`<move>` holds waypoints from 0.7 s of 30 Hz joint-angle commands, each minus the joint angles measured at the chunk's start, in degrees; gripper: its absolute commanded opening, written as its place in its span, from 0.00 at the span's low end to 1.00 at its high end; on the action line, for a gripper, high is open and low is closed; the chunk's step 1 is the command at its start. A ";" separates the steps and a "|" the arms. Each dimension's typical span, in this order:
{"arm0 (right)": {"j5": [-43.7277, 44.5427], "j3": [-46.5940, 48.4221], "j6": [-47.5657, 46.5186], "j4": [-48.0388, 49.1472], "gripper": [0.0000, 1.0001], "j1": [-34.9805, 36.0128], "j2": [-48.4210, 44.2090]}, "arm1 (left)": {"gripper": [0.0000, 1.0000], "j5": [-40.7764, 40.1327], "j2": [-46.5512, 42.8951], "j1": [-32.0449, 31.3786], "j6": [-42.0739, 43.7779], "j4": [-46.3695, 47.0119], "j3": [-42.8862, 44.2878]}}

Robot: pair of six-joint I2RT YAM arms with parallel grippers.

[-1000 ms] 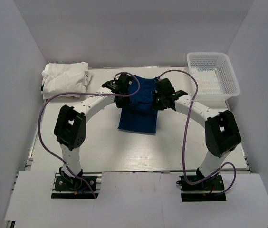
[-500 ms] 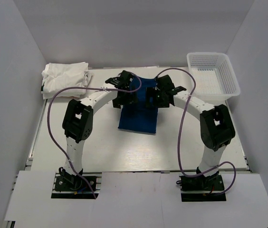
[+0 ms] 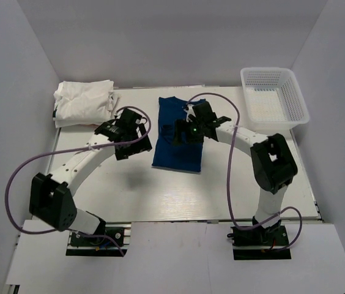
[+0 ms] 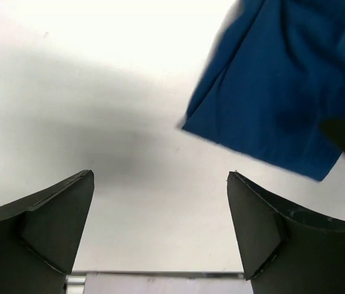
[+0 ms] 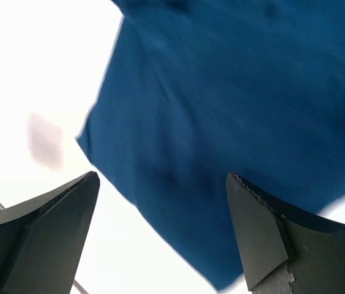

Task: Fold and stack the t-shirts
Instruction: Fold the folded rectangular tshirt in 1/3 of the way

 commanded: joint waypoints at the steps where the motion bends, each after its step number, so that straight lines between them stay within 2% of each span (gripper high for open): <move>1: -3.98 5.91 -0.18 5.91 0.90 0.62 5.16 | 1.00 -0.73 -5.69 0.00 -2.56 -2.31 -5.05; 3: -7.50 9.78 1.40 7.22 0.90 0.88 8.51 | 1.00 -0.20 -7.46 0.00 -3.09 -2.84 -6.38; 7: -12.16 13.29 6.67 17.30 0.90 0.36 16.60 | 1.00 0.50 -9.93 0.00 -3.70 -1.98 -7.18; 10: -10.85 23.99 7.56 17.42 0.90 0.09 21.96 | 1.00 1.73 -9.93 0.00 -3.18 -0.31 -7.18; 14: -9.26 31.39 8.09 16.63 0.90 -0.96 25.48 | 1.00 5.94 -7.92 0.00 -1.69 3.65 -8.49; 18: -9.09 27.92 7.65 16.46 0.90 -1.40 20.50 | 1.00 7.19 -3.61 0.00 0.42 7.08 -8.49; 20: -7.25 20.27 5.11 15.75 0.90 -1.23 15.22 | 1.00 6.58 -1.77 0.00 1.91 10.06 -8.49; 21: -6.37 15.11 3.88 15.32 0.90 -1.40 8.76 | 1.00 5.87 0.59 0.00 2.44 10.77 -8.49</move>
